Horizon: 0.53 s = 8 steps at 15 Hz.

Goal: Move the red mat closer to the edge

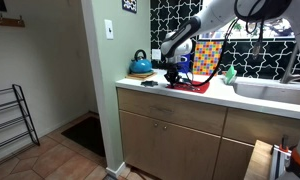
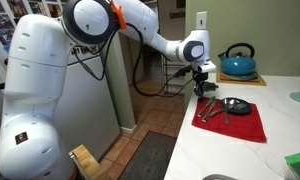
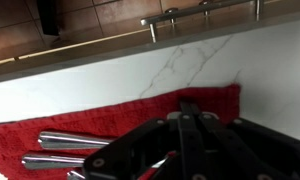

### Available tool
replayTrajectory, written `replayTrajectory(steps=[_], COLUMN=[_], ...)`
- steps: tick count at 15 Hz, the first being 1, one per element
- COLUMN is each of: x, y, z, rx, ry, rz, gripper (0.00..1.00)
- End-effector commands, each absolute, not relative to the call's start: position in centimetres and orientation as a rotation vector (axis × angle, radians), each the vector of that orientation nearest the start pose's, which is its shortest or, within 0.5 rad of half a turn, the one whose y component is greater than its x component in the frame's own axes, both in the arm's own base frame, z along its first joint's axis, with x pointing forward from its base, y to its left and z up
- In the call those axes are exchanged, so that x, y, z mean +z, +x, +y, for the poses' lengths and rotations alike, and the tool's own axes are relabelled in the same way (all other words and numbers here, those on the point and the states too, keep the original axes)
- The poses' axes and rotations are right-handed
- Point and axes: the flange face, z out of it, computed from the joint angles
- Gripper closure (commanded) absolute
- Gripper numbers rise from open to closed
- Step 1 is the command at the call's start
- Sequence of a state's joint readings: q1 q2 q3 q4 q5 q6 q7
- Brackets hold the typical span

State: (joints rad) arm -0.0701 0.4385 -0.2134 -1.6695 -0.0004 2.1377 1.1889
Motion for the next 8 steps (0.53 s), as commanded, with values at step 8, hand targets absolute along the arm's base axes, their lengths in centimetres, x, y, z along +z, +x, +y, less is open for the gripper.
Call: replayTrajectory(steps=[8], x=[41.3], y=[62.2], z=[-18.6], rx=[-0.274], ry=[-2.498], rz=[2.062], gripper=[1.0])
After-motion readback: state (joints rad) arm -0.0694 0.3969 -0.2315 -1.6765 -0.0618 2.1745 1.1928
